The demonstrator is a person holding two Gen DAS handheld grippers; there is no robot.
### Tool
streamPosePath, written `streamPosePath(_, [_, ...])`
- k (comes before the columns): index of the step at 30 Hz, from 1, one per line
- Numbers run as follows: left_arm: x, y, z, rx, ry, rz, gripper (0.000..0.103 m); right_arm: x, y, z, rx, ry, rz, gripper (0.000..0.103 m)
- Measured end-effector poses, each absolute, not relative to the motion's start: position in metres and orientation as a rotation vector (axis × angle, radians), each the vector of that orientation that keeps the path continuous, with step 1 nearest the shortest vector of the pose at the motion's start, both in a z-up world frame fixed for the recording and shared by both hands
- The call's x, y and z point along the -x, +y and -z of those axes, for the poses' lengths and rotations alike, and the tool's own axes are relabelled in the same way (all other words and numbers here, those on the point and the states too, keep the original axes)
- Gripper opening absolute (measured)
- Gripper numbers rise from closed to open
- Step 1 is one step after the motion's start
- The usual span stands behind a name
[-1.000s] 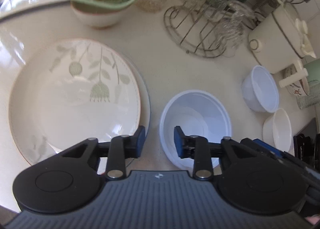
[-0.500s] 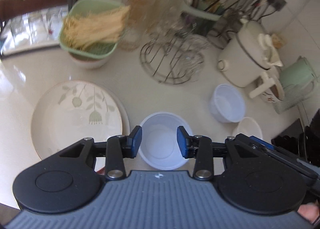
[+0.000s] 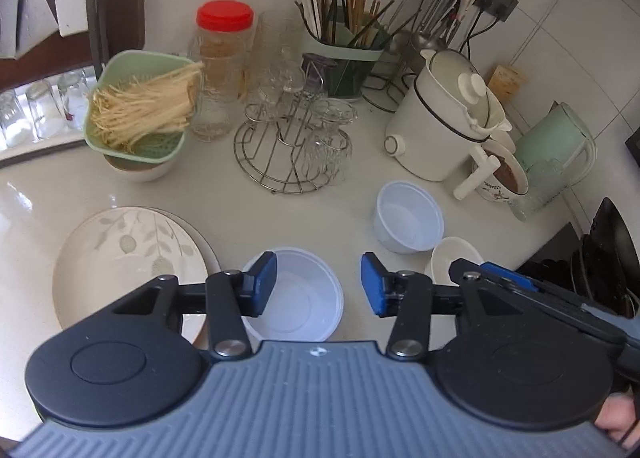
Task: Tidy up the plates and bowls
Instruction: 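Move both grippers to the second translucent plastic bowl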
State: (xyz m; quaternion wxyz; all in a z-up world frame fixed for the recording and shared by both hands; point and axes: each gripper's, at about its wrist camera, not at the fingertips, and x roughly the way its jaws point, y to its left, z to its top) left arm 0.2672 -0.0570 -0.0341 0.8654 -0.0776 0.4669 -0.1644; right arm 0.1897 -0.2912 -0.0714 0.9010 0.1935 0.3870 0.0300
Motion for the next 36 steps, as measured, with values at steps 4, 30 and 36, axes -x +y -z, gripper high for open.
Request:
streamPosePath(4, [-0.270,-0.060,0.034,0.113,0.958,0.395,0.052,-0.183,-0.285,0.070,-0.384,0.808,-0.003,0.052])
streamPosePath(30, [-0.281,0.002,0.041,0.088,0.946,0.643,0.052,-0.158,-0.192,0.049,-0.323,0.782,0.251,0.052])
streamPosePath(36, [-0.284,0.000,0.049,0.067,0.976,0.664,0.052,-0.151,-0.188,0.057,-0.351,0.800,0.305,0.052])
